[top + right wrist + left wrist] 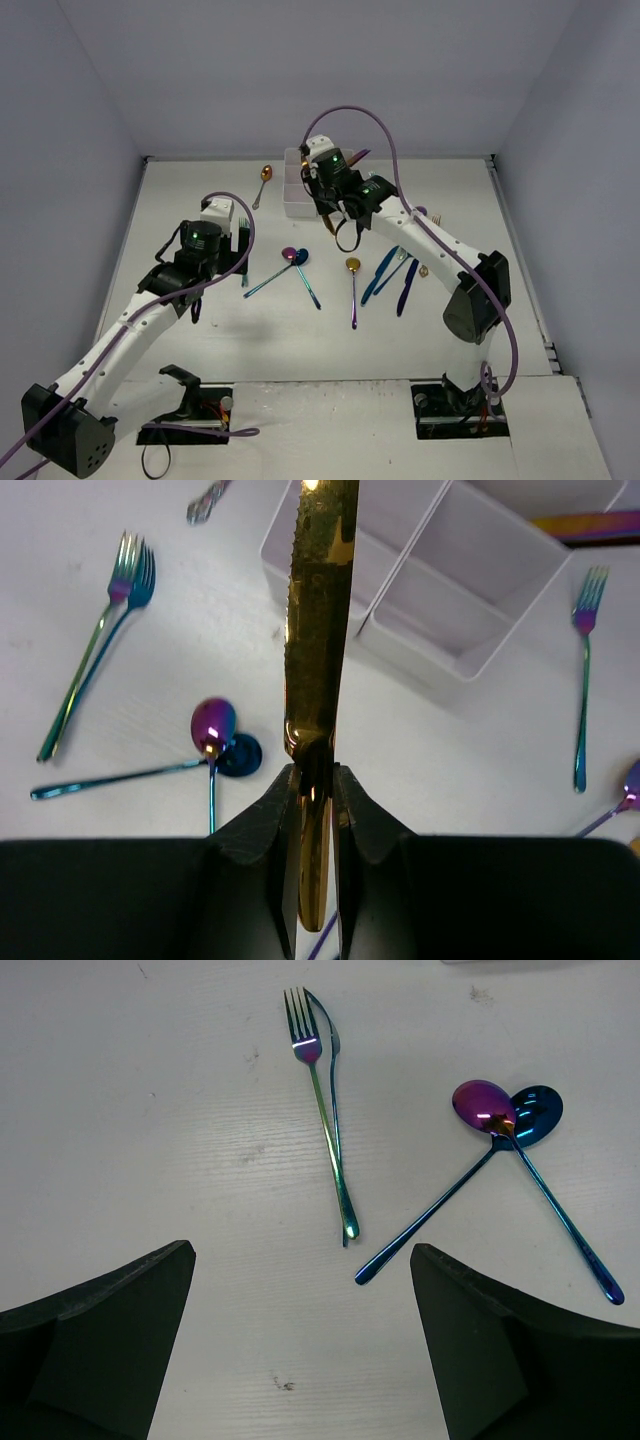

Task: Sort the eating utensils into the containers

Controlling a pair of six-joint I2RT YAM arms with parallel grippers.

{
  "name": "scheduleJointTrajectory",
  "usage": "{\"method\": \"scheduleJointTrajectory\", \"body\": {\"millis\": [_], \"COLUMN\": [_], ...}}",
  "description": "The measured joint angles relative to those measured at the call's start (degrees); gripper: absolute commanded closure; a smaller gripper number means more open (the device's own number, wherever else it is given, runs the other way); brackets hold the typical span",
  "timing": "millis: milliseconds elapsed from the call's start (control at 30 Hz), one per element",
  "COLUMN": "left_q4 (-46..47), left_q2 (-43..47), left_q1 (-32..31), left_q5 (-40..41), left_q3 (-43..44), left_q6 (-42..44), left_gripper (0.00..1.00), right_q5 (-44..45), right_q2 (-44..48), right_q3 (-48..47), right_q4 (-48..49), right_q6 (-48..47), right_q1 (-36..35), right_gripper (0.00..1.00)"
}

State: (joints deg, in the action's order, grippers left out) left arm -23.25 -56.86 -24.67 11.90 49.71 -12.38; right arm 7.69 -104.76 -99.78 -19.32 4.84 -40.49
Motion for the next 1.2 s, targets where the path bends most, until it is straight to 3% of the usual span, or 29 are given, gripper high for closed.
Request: {"method": "scheduleJointTrajectory", "body": {"millis": [133, 367, 633, 967, 1200], "left_q4": [0.0, 0.3, 0.7, 0.9, 1.2], "left_q2": [0.0, 0.0, 0.0, -0.5, -0.5], "left_q1": [0.0, 0.0, 0.0, 0.0, 0.0], "left_q5": [0.0, 0.0, 0.0, 0.3, 0.6], "left_q3": [0.0, 0.0, -0.2, -0.8, -1.1], "left_q6": [0.0, 0.0, -0.1, -0.3, -0.3], "left_gripper": [0.13, 0.13, 0.13, 0.13, 0.13], "right_q5": [0.4, 3.4, 10.0, 14.1, 16.5], "right_q2": [-0.1, -1.5, -7.8, -21.8, -24.3], "right_q3": [-0.2, 1.7, 2.3, 1.0, 0.8], "right_q4": [6.8, 28.8, 47.4, 55.9, 60.6], "right_q6": [0.0, 1.1, 2.6, 6.2, 7.5], "right_q1": [3.7, 10.8, 11.4, 11.1, 11.1], "right_gripper": [1.00, 1.00, 1.00, 1.00, 1.00]}}
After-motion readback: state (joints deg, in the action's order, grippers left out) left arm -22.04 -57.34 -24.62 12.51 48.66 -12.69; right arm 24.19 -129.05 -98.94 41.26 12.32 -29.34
